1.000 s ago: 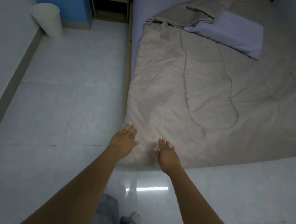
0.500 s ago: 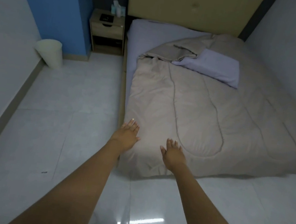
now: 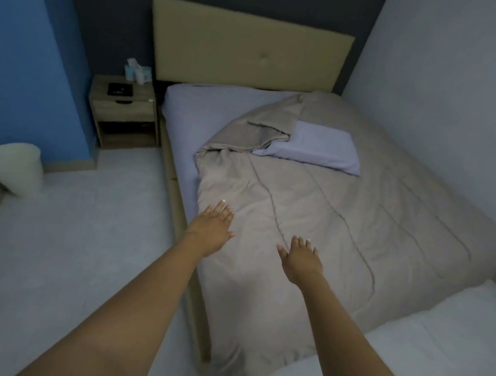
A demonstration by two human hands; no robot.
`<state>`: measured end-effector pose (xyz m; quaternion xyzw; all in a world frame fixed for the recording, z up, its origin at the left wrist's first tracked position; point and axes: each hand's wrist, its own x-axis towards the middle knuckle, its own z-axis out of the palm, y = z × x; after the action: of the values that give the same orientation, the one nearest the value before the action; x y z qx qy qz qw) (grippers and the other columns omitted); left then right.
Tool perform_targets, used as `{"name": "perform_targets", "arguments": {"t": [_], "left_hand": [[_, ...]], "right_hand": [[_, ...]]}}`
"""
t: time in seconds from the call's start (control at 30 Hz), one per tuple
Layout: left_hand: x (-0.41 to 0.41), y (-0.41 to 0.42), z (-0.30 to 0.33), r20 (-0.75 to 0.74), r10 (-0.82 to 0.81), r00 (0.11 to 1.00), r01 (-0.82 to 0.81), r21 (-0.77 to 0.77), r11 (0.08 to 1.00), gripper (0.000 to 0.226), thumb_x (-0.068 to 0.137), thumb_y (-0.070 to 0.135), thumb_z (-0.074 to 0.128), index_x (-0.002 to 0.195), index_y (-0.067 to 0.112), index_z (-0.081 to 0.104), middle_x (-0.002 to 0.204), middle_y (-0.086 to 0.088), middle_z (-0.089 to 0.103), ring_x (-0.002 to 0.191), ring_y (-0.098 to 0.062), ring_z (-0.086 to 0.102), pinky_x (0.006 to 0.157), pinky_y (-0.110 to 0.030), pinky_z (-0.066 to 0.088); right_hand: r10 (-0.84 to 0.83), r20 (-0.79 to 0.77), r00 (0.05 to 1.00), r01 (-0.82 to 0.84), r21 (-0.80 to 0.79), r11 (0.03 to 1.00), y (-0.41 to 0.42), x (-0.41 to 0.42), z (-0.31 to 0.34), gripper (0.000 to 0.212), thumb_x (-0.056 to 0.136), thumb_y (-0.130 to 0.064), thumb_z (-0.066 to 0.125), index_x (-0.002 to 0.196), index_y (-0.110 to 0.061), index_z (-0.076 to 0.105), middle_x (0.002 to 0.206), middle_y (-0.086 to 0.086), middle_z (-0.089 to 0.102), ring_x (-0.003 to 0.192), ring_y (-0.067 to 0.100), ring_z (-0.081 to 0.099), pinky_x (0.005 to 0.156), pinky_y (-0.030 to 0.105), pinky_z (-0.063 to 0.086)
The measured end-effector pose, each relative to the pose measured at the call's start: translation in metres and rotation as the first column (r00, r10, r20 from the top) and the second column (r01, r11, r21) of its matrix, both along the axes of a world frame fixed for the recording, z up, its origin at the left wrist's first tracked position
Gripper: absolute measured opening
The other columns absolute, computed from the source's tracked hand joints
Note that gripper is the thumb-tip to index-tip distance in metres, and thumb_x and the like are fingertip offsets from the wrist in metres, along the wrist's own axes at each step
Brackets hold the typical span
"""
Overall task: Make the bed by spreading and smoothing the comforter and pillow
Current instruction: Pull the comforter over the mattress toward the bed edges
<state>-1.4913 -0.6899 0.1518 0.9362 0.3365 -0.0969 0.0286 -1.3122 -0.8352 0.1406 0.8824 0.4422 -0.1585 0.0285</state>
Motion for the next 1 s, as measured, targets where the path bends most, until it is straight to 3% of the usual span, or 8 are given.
{"name": "perform_targets", "arguments": {"t": [0.2, 0.53, 1.0], "left_hand": [[0.012, 0.123, 0.057, 0.015, -0.149, 0.989, 0.147, 0.096, 0.984, 0.062, 0.104, 0.039, 0.022, 0.153, 0.004, 0.008, 0.162, -0.010, 0.001, 0.149, -0.023, -0.006, 0.121, -0.037, 0.000], [0.111, 0.246, 0.078, 0.038, -0.358, 0.933, 0.348, 0.162, 0.923, 0.062, 0.104, 0.040, 0.022, 0.153, 0.005, 0.008, 0.162, -0.009, 0.001, 0.150, -0.022, -0.005, 0.119, -0.035, -0.004], [0.172, 0.536, 0.079, 0.001, -0.394, 0.919, 0.387, 0.185, 0.903, 0.063, 0.104, 0.040, 0.023, 0.154, 0.005, 0.005, 0.162, -0.010, 0.000, 0.150, -0.022, -0.004, 0.120, -0.035, 0.001]], "right_hand": [[-0.184, 0.030, 0.983, 0.180, 0.097, 0.979, 0.082, 0.001, 0.036, 0.069, 0.100, -0.051, 0.017, 0.150, -0.003, 0.012, 0.158, 0.013, 0.016, 0.147, 0.029, 0.010, 0.118, 0.040, 0.010], [-0.412, 0.053, 0.910, 0.406, 0.095, 0.909, 0.175, 0.069, 0.059, 0.072, 0.099, -0.054, 0.018, 0.150, -0.003, 0.016, 0.156, 0.014, 0.021, 0.145, 0.031, 0.013, 0.118, 0.041, 0.012], [-0.494, 0.048, 0.868, 0.485, 0.125, 0.865, 0.447, 0.117, 0.057, 0.074, 0.098, -0.055, 0.018, 0.149, -0.002, 0.017, 0.156, 0.015, 0.021, 0.144, 0.032, 0.016, 0.118, 0.042, 0.013]]}}
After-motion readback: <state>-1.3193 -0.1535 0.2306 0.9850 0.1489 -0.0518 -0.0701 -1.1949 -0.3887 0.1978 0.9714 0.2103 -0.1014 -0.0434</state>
